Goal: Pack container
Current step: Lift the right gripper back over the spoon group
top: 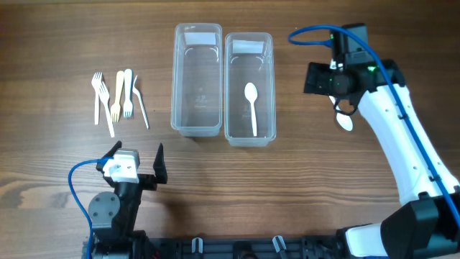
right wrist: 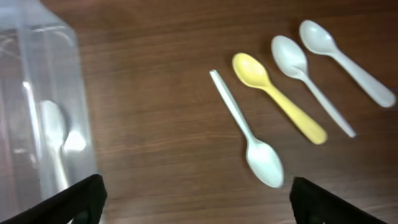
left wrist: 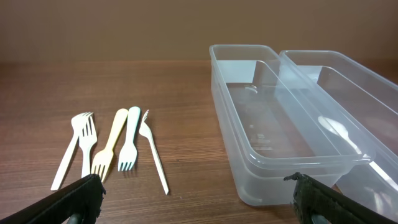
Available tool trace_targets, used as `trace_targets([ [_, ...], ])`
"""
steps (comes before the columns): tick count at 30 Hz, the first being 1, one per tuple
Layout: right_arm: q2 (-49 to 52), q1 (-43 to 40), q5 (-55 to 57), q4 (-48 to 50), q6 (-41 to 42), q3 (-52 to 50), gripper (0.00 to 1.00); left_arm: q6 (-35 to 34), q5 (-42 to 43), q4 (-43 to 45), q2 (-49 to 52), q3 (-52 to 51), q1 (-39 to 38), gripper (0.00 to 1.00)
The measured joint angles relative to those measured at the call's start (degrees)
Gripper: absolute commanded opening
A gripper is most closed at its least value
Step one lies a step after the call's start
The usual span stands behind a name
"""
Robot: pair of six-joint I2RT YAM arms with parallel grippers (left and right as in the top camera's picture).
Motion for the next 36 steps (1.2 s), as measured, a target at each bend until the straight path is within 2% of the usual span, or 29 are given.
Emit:
trace_targets([
  [12, 0.00, -0.76, 1.18, -2.38, -4.00, 0.00, 1.00, 0.00, 0.00, 0.00, 0.00, 0.00, 0.00, 1.00],
  [36, 0.00, -0.76, 2.21, -3.04, -4.44, 0.00, 1.00, 0.00, 0.00, 0.00, 0.00, 0.00, 0.00, 1.00],
])
